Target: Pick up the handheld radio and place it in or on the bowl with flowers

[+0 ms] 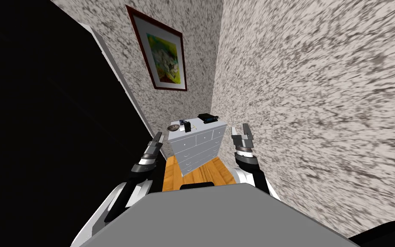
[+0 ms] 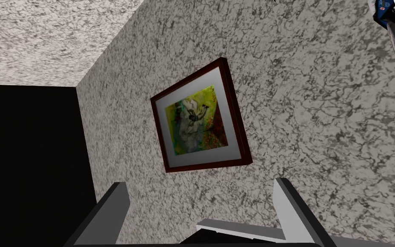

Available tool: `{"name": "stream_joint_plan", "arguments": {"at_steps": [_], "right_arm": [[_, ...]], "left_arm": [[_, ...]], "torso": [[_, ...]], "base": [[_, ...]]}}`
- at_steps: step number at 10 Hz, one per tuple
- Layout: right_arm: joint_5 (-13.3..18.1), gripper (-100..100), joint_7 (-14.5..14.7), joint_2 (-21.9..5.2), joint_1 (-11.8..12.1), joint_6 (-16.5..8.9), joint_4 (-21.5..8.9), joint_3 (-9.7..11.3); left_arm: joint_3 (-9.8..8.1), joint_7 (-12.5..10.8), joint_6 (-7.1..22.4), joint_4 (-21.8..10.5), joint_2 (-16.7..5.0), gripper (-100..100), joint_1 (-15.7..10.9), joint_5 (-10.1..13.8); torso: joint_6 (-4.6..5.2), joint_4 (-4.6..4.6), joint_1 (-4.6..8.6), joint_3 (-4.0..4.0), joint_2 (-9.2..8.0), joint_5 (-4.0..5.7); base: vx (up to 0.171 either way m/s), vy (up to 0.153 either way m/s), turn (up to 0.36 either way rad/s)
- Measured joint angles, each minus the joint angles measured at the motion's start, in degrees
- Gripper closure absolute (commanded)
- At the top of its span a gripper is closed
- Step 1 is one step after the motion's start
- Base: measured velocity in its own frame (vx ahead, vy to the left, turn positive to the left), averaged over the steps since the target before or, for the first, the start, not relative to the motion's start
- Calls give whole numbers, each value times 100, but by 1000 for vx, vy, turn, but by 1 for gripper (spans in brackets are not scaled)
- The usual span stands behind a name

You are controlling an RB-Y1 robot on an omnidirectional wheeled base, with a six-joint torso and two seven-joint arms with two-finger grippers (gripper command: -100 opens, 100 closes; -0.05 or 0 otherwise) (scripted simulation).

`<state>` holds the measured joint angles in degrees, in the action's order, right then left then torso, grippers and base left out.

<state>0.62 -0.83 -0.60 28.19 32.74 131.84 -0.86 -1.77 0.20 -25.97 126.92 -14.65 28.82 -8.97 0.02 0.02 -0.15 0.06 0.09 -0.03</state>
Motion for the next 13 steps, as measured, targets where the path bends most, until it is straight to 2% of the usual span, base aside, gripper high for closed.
{"name": "stream_joint_plan", "arguments": {"at_steps": [8,13], "right_arm": [[0,0,0,0,1,0,0,-1],[0,0,0,0,1,0,0,-1]], "left_arm": [[-90,79,-100,-408,-1217,-100,-283,-511],[-166,137,-172,-758,-2076,-100,-456,-848]], "torso": [[-2,1,-7,4,7,-2],[-3,1,-8,4,6,-2]], "base": [[28,50,-218],[15,60,-226]]}}
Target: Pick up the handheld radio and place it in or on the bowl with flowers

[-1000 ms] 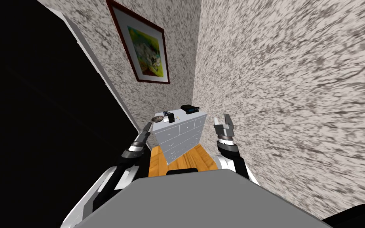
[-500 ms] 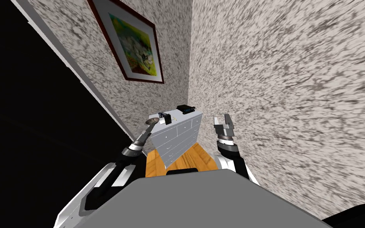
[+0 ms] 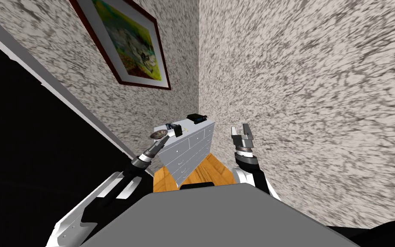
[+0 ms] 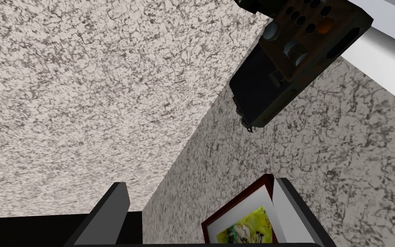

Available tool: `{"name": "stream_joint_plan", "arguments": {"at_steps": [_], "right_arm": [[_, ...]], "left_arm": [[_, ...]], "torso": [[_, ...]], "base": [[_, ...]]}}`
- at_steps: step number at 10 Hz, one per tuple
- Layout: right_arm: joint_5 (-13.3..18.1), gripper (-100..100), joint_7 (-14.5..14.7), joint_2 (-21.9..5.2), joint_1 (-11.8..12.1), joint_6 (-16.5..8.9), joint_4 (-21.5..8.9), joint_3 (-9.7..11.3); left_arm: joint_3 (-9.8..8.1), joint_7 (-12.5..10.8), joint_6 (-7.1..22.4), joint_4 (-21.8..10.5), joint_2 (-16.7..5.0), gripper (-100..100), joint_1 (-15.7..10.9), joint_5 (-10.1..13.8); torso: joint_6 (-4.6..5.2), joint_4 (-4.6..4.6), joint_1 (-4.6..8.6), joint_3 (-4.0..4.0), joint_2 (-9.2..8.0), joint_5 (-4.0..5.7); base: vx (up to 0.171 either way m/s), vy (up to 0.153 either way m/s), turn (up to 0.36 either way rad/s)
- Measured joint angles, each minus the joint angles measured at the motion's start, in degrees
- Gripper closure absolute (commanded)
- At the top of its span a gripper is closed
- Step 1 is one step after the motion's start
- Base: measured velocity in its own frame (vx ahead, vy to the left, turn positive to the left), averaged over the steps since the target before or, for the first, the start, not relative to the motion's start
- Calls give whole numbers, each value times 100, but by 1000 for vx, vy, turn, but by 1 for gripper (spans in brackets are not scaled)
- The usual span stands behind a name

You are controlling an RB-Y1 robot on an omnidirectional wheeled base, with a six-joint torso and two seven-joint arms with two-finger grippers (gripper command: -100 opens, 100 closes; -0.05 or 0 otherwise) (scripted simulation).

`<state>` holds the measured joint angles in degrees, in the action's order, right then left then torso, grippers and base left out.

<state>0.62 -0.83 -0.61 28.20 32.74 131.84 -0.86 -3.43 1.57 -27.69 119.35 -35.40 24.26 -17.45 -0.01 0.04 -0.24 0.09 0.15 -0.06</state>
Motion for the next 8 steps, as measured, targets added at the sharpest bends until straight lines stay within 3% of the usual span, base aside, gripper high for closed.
{"name": "stream_joint_plan", "arguments": {"at_steps": [8], "right_arm": [[0,0,0,0,0,0,0,0]], "left_arm": [[-82,73,-29,-566,-1330,-100,-303,-486]], "torso": [[-3,-1,4,-4,-7,0]], "base": [[-4,55,-199]]}}
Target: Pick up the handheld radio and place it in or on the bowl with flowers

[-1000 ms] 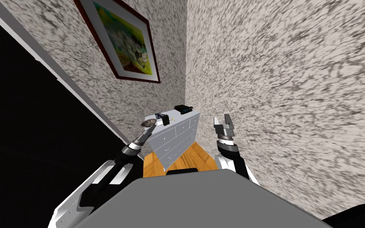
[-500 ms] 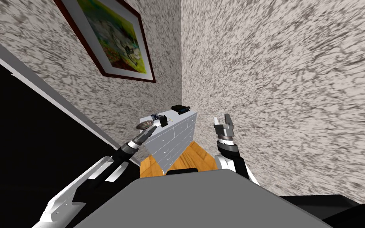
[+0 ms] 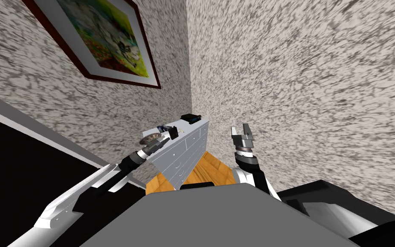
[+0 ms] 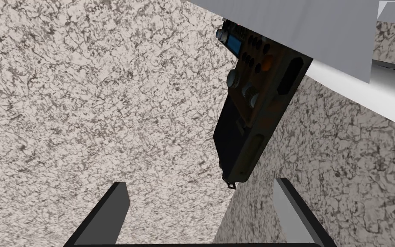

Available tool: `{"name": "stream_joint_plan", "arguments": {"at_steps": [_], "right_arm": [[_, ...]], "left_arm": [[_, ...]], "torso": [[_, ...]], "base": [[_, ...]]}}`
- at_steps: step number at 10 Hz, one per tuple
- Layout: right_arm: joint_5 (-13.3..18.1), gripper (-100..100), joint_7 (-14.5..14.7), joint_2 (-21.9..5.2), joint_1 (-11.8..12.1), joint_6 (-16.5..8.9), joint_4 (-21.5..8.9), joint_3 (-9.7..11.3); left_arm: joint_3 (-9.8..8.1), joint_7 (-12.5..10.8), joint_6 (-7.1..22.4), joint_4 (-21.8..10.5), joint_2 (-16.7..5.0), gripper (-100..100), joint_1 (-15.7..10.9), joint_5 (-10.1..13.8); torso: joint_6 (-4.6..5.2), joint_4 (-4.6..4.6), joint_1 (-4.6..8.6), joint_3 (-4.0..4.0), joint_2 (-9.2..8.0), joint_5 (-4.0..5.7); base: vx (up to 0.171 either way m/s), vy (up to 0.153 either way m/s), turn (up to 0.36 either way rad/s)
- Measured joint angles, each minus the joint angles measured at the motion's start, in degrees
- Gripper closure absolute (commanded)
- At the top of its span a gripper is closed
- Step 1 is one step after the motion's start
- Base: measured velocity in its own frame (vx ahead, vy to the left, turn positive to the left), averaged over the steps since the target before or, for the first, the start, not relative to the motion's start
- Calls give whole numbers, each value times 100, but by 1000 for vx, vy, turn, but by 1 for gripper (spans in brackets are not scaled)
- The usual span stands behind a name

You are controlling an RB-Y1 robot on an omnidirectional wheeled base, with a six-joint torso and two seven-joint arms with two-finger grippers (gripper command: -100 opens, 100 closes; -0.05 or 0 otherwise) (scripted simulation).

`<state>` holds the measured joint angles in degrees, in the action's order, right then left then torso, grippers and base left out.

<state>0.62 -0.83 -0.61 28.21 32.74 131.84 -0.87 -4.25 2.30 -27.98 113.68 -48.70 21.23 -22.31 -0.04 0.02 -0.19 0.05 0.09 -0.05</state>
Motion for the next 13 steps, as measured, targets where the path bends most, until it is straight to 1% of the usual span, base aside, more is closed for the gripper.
{"name": "stream_joint_plan", "arguments": {"at_steps": [4,6,9,10,11,12,13], "right_arm": [[0,0,0,0,0,0,0,0],[0,0,0,0,1,0,0,0],[0,0,0,0,1,0,0,0],[0,0,0,0,2,0,0,0],[0,0,0,0,1,0,0,0],[0,0,0,1,1,0,0,0],[0,0,0,1,1,0,0,0]], "left_arm": [[-49,44,-69,-312,-689,-100,-147,-233],[-55,61,-77,-409,-959,-100,-213,-332],[-82,75,-102,-511,-1276,-100,-276,-443],[-83,76,-102,-514,-1288,0,-280,-448],[-83,76,-102,-514,-1286,-100,-279,-447],[-83,76,-102,-514,-1287,100,-279,-448],[-83,76,-102,-514,-1287,100,-279,-448]], "torso": [[-1,1,9,2,4,2],[-3,1,12,4,7,2],[-3,3,16,9,16,3],[-6,3,20,7,13,3],[-6,2,24,5,9,4],[-6,1,25,4,7,5],[-6,1,26,3,6,5]], "base": [[-7,41,-194],[4,30,-133],[18,20,-96],[0,0,0],[0,0,0],[0,0,0],[0,0,0]]}}
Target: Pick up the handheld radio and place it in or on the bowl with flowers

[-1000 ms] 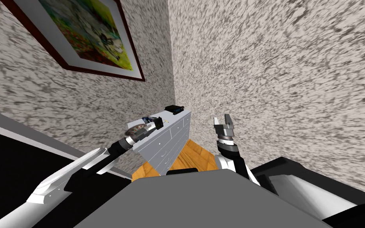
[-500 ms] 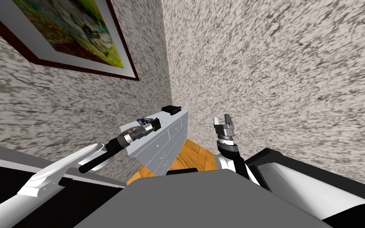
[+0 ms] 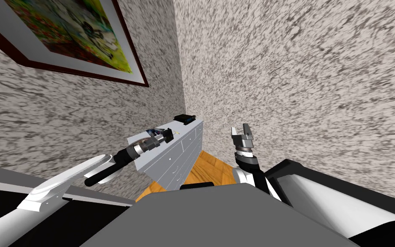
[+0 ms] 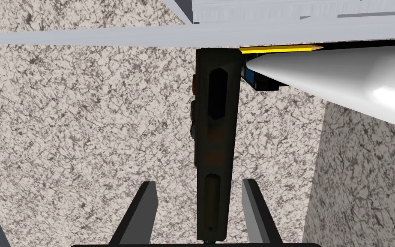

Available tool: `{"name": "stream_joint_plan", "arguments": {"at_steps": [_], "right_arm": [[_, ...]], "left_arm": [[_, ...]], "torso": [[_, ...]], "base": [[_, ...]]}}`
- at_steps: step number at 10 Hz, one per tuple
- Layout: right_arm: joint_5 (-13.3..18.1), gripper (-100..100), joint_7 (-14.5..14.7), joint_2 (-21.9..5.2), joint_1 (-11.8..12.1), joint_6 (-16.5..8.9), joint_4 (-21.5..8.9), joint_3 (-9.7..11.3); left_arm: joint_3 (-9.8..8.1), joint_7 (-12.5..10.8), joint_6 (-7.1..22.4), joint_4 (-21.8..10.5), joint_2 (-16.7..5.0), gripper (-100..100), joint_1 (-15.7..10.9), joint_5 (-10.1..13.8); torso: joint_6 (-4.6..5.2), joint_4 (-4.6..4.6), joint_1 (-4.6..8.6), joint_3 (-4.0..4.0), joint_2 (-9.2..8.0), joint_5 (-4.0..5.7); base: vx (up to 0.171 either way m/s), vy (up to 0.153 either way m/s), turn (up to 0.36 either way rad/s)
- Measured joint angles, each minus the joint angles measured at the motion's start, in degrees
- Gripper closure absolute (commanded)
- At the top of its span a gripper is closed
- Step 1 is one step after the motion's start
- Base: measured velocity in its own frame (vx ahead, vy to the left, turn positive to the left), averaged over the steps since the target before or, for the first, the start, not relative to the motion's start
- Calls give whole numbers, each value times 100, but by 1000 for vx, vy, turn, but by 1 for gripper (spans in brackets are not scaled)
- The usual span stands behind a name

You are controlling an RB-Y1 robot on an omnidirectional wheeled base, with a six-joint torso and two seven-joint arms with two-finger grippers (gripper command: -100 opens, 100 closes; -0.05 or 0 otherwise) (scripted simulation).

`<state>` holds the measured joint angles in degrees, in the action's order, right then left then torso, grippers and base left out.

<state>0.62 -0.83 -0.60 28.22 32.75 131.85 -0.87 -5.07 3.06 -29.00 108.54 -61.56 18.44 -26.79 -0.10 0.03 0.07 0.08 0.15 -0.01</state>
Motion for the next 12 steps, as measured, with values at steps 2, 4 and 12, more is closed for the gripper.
{"name": "stream_joint_plan", "arguments": {"at_steps": [2,4,12], "right_arm": [[0,0,0,0,0,0,0,0],[0,0,0,0,0,0,0,0],[0,0,0,-1,-1,0,0,-1]], "left_arm": [[-2,5,-3,3,-2,100,-3,-2],[-1,5,-2,3,-2,0,-2,-3],[-83,-16,-179,-106,4,100,-155,316]], "torso": [[-1,2,3,1,0,0],[-2,1,1,1,0,-1],[-54,-30,-54,-79,-131,-3]], "base": [[0,0,0],[0,0,0],[-135,45,78]]}}
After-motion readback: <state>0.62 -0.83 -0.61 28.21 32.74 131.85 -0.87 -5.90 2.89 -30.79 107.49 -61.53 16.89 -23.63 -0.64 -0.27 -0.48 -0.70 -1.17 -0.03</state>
